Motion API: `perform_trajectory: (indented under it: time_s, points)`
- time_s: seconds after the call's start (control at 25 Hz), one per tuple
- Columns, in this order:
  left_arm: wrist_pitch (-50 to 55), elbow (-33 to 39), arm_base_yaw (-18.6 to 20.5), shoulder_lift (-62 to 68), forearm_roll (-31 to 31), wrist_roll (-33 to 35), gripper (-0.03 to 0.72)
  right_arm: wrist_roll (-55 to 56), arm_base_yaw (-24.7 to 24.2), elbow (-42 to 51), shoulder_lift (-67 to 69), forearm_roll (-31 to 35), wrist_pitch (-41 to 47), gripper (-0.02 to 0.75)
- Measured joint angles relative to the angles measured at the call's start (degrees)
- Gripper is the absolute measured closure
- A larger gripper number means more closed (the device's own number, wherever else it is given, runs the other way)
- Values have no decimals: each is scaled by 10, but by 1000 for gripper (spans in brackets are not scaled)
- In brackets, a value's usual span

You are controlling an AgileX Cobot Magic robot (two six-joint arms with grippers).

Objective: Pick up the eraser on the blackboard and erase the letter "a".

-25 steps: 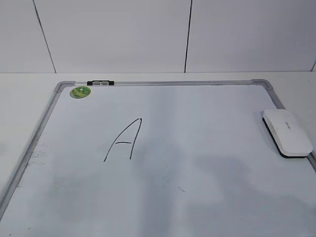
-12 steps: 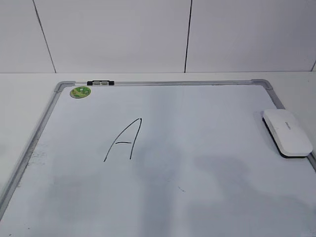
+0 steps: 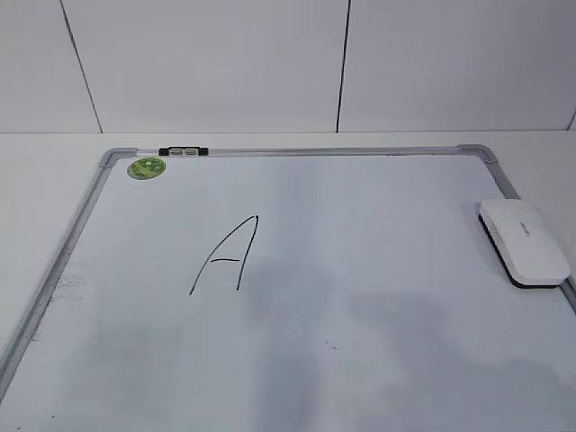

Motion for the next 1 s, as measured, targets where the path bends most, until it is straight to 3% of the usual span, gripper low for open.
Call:
perform_trajectory:
  time_s: [0.36, 1.0]
  points:
    - [2, 0, 0, -104, 0, 0, 191, 0, 0, 0, -112, 0, 1, 171]
    - [4, 0, 0, -127, 0, 0, 191, 0, 0, 0, -115, -1, 2, 171]
